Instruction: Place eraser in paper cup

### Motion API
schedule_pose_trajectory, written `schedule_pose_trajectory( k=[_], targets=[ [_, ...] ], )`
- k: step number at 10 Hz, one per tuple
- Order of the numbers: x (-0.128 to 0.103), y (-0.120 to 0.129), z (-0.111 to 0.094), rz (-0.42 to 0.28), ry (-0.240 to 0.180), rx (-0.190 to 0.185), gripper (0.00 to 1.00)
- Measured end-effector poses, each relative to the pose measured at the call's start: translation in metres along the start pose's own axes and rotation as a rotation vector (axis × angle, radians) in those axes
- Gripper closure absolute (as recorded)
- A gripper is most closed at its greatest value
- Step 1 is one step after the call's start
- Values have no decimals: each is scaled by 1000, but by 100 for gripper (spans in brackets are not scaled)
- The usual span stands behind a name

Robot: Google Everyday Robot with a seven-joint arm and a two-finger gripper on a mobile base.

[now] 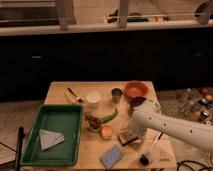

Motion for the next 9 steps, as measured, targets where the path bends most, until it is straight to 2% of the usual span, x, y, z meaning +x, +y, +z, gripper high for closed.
schedule_pose_trajectory(
  k=[5,6,9],
  targets=[
    [12,8,-2,49,3,9,94],
    [13,9,-2,51,3,12,99],
    [18,11,-4,61,9,13,100]
  ],
)
